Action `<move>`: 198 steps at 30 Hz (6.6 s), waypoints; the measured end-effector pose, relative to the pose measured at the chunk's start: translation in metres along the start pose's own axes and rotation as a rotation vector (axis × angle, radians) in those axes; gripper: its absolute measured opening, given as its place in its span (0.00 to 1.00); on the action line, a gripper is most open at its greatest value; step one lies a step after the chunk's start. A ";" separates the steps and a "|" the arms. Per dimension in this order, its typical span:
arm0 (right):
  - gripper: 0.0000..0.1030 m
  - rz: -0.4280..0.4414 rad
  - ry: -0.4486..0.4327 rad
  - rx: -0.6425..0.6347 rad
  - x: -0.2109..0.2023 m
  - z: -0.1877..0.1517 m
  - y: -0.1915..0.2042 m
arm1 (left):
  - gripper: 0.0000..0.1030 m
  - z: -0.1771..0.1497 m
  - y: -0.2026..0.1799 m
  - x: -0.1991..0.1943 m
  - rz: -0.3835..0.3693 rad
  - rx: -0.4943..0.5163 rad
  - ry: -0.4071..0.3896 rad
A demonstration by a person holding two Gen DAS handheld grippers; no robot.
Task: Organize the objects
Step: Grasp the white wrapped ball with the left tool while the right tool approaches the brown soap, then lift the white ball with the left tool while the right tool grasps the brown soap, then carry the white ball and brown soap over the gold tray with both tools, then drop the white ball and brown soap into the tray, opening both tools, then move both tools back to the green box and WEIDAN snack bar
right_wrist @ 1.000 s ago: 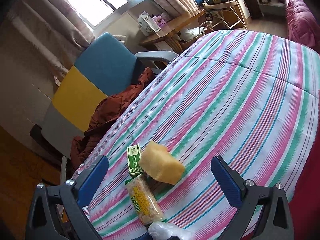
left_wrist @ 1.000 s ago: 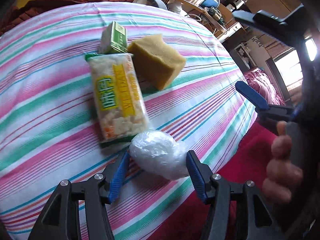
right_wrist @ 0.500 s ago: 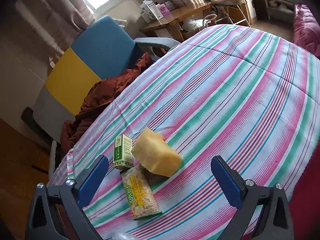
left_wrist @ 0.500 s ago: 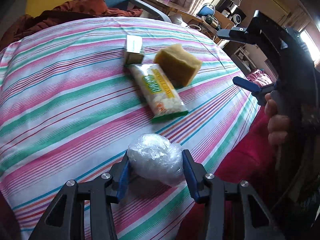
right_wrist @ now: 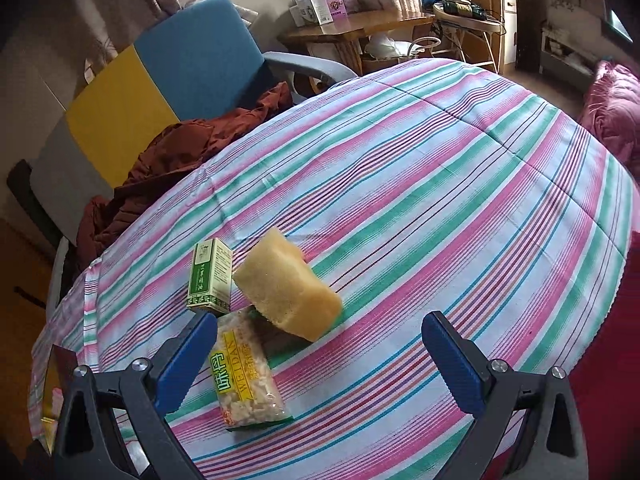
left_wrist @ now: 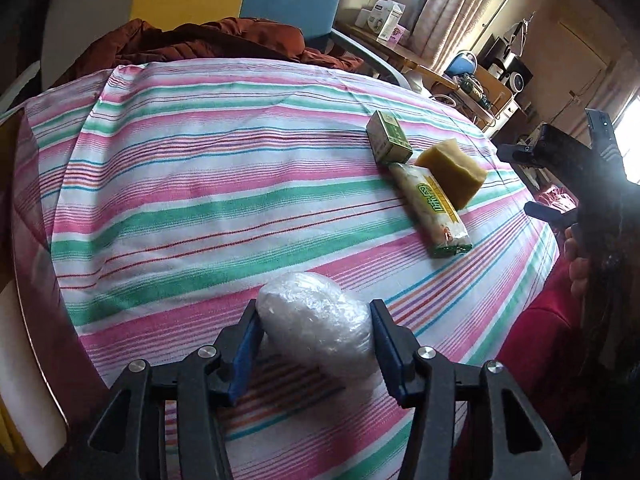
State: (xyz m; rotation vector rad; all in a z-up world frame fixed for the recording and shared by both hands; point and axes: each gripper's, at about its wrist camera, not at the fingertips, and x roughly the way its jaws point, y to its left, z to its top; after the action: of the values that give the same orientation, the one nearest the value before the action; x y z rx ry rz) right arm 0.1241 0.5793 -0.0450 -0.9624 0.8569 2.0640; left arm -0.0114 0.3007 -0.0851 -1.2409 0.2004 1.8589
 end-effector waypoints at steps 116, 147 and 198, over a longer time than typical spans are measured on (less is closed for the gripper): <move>0.54 0.526 0.176 -0.693 -0.033 -0.189 0.304 | 0.52 -0.043 0.164 -0.177 0.186 -0.352 -0.339; 0.93 0.481 0.090 -0.727 -0.068 -0.207 0.283 | 0.62 -0.076 0.153 -0.213 0.477 -0.293 -0.377; 0.45 -0.094 0.271 -0.511 0.068 -0.041 0.090 | 0.62 -0.009 0.022 -0.132 0.291 0.074 -0.249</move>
State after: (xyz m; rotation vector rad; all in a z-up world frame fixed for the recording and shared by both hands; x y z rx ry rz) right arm 0.0343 0.5191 -0.0977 -1.5515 0.3984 2.1418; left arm -0.0040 0.2071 0.0110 -0.9571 0.3235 2.2153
